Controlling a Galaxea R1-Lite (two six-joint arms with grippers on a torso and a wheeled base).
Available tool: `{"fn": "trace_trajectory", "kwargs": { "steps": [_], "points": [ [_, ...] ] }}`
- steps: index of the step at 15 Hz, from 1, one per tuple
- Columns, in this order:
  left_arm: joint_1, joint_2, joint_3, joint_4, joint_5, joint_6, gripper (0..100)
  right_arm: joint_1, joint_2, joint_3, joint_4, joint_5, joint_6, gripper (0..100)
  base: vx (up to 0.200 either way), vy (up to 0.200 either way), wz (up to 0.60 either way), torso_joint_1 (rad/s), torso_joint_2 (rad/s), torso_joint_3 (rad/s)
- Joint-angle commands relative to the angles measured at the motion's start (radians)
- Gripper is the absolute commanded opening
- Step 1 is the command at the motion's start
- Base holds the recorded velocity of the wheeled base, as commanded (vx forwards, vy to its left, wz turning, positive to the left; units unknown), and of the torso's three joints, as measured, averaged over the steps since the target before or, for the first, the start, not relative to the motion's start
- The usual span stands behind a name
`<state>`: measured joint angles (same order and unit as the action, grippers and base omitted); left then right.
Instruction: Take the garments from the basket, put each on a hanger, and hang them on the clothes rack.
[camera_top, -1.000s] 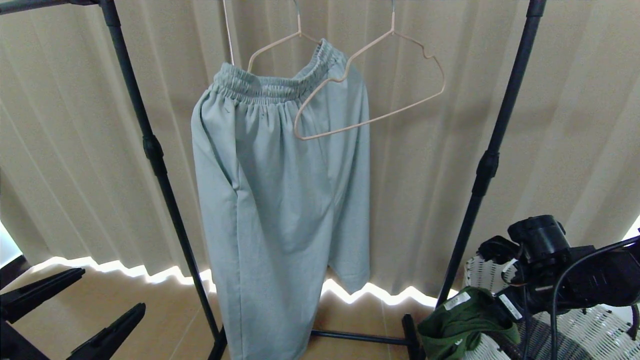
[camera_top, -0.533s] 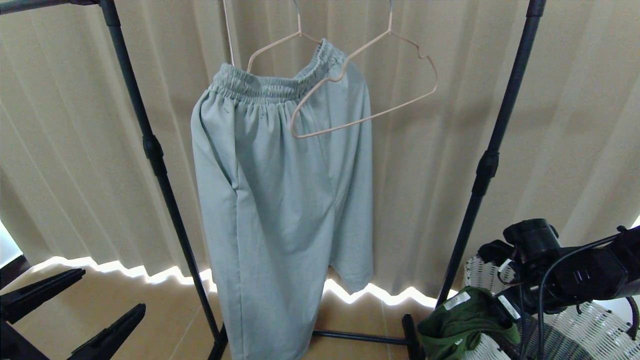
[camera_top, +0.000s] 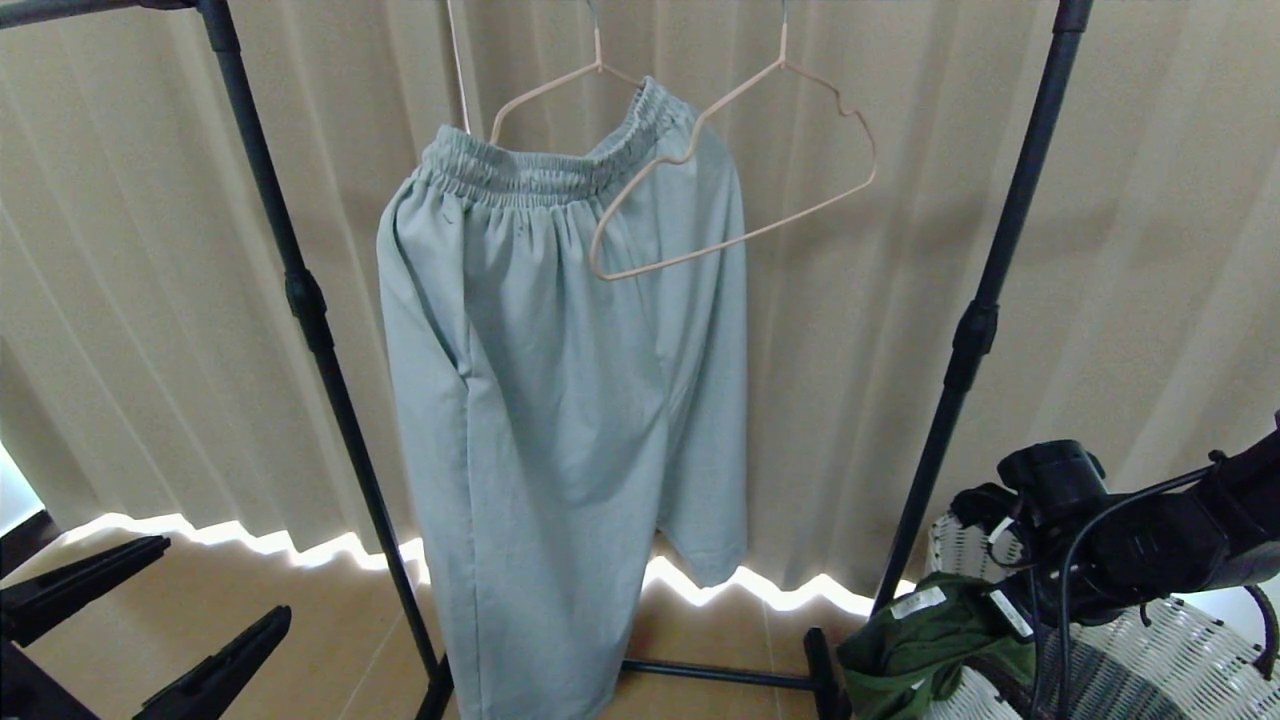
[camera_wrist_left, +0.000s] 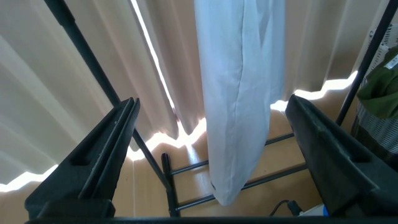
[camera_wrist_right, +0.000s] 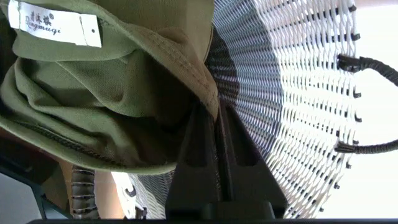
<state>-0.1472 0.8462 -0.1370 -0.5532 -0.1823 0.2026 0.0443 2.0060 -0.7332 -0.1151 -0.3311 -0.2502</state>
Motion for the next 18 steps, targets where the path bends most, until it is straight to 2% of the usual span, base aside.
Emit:
{"fn": "trace_trajectory", "kwargs": {
  "steps": [1, 4, 7, 10, 13, 14, 18],
  "points": [
    [0.000, -0.001, -0.001, -0.001, 0.000, 0.000, 100, 0.000, -0.021, 0.005, -0.001, 0.001, 0.000, 0, 0.000, 0.000, 0.00, 0.000, 0.00, 0.000],
    [0.000, -0.001, 0.000, -0.001, 0.000, 0.001, 100, 0.009, -0.188, 0.041, 0.011, 0.004, -0.001, 0, 0.000, 0.000, 0.00, 0.000, 0.00, 0.000],
    [0.000, 0.001, 0.002, -0.001, 0.000, 0.001, 100, 0.059, -0.369, 0.041, 0.002, 0.010, 0.002, 0, 0.000, 0.000, 0.00, 0.000, 0.00, 0.000],
    [-0.009, 0.001, 0.005, -0.001, -0.002, 0.001, 100, 0.111, -0.527, 0.040, 0.002, 0.055, 0.000, 0, 0.000, 0.000, 0.00, 0.000, 0.00, 0.000],
    [-0.104, 0.008, -0.003, -0.001, -0.002, 0.000, 100, 0.190, -0.628, 0.026, -0.001, 0.098, -0.001, 0, 0.000, 0.000, 0.00, 0.000, 0.00, 0.000],
    [-0.163, 0.027, -0.019, -0.002, -0.002, 0.001, 100, 0.233, -0.655, 0.012, -0.001, 0.109, -0.001, 0, 0.000, 0.000, 0.00, 0.000, 0.00, 0.000],
    [-0.328, 0.166, -0.144, -0.002, -0.003, 0.001, 100, 0.316, -0.690, -0.072, -0.003, 0.168, 0.034, 0, 0.000, 0.000, 0.00, 0.000, 0.00, 0.000]
  ]
}}
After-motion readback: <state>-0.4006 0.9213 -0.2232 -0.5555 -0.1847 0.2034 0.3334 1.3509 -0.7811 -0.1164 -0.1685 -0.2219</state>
